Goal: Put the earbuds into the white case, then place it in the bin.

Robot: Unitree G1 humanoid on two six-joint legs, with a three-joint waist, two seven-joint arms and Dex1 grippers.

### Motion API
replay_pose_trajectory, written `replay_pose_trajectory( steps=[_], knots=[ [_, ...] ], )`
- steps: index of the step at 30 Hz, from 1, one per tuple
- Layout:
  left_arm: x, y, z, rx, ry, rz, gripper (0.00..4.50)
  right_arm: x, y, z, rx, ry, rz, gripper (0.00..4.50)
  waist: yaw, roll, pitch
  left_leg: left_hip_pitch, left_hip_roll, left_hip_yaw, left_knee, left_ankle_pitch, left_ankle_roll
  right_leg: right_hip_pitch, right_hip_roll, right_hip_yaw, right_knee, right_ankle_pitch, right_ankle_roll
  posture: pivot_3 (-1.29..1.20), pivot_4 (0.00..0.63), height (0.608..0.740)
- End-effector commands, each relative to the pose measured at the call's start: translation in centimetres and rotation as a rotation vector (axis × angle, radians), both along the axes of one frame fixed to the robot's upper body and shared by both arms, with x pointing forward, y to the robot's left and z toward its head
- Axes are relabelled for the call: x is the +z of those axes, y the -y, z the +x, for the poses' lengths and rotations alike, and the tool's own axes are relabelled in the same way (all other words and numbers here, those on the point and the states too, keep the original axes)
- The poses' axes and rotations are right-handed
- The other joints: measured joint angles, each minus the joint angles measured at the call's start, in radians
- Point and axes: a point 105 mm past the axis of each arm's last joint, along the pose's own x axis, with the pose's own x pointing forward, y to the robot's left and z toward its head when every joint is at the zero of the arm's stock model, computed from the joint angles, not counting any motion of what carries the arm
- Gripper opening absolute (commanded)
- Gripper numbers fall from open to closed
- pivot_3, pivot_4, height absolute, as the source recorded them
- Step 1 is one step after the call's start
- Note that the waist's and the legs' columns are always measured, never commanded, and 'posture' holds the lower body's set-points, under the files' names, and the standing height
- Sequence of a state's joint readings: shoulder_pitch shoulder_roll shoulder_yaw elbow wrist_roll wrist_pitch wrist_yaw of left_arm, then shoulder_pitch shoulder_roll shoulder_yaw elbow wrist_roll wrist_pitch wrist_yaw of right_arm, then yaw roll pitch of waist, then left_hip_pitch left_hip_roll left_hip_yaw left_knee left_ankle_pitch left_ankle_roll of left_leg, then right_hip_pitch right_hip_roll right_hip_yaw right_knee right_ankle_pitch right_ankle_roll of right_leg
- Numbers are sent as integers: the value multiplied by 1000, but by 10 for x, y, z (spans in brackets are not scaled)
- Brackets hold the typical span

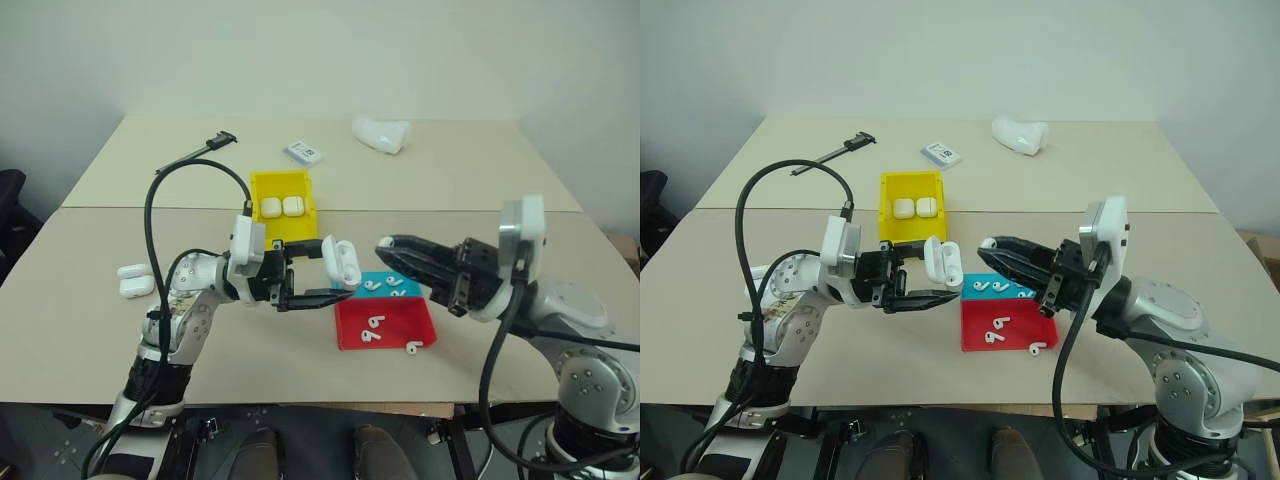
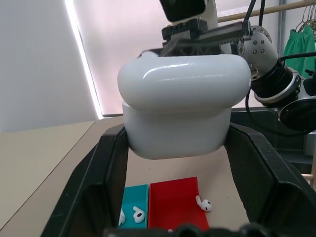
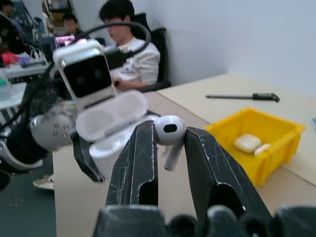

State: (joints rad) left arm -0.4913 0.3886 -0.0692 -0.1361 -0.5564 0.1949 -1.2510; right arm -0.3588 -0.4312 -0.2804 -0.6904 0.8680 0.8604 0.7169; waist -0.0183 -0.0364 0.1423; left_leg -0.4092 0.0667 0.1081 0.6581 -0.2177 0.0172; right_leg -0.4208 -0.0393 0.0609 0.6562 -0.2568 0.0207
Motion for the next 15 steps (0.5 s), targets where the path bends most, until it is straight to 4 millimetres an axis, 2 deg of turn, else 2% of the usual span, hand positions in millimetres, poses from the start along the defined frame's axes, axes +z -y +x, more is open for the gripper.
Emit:
replay_pose_trajectory(
  steps=[1,5,15],
  knots=[
    [10,4,-3,-40,36,-17,2727,15,-9,-6,50,48,56,620,1,0,0,-1,0,0,0,0,0,0,0,0,0,0,0,0,150,740],
    [11,4,-2,-45,39,-10,2727,17,-15,-4,69,41,78,620,2,0,0,-1,0,0,0,0,0,0,-1,0,-1,0,0,0,150,740],
    [13,6,0,-52,54,-7,2727,8,-25,4,53,26,41,620,2,0,0,-1,0,0,0,0,0,-1,-1,0,-1,0,0,0,150,740]
  ],
)
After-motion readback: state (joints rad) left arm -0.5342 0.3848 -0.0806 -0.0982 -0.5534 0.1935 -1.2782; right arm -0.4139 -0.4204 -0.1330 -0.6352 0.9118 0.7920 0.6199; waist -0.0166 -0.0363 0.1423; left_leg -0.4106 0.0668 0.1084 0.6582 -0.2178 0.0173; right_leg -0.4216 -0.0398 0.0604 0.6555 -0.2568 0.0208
